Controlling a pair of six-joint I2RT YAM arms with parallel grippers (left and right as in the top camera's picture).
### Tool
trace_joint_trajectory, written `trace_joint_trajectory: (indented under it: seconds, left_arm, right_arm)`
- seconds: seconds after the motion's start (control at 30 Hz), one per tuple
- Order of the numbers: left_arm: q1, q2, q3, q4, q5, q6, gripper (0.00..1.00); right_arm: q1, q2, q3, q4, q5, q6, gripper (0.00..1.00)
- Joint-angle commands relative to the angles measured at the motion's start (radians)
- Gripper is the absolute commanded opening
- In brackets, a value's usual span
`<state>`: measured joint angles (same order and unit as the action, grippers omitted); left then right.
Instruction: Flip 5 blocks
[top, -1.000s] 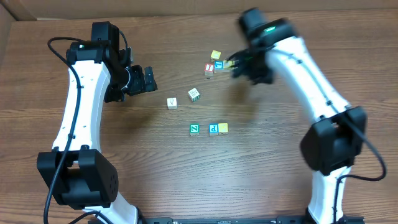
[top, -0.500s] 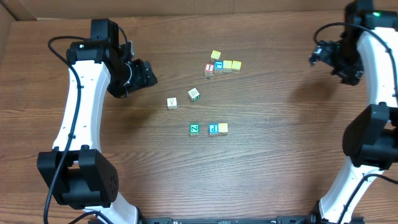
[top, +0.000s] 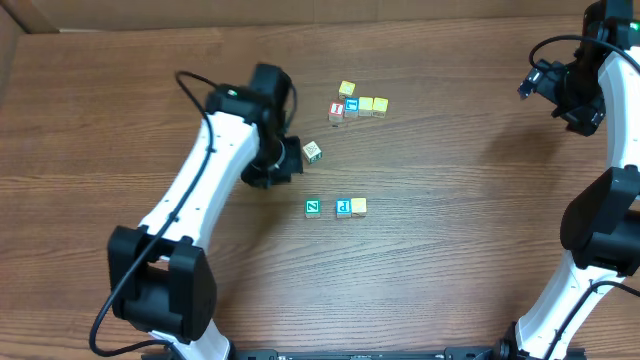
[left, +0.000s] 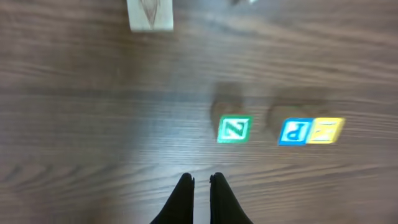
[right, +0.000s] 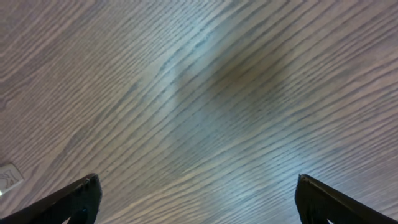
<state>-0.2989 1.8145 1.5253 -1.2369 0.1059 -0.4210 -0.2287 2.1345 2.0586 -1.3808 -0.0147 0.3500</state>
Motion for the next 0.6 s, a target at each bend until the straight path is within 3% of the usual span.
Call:
trace_joint_trajectory:
  seconds: [0.0,0.3,0.57]
  left_arm:
    - [-0.031,0.013,-0.100,0.041,-0.059,-0.070,0.04]
    - [-0.049,0.013,-0.302,0.312,-0.030,-0.020,0.04]
    - [-0.076,0.013,-0.394,0.431,-0.035,-0.029,0.04]
  right_arm:
    - [-0.002,-0.021,0.008,0.013,0.005,-0.006,1.00]
    - [-0.002,-0.021,0.008,0.018,0.005,-0.006,1.00]
    - [-0.002,-0.021,0.008,0.018,0.005,-0.006,1.00]
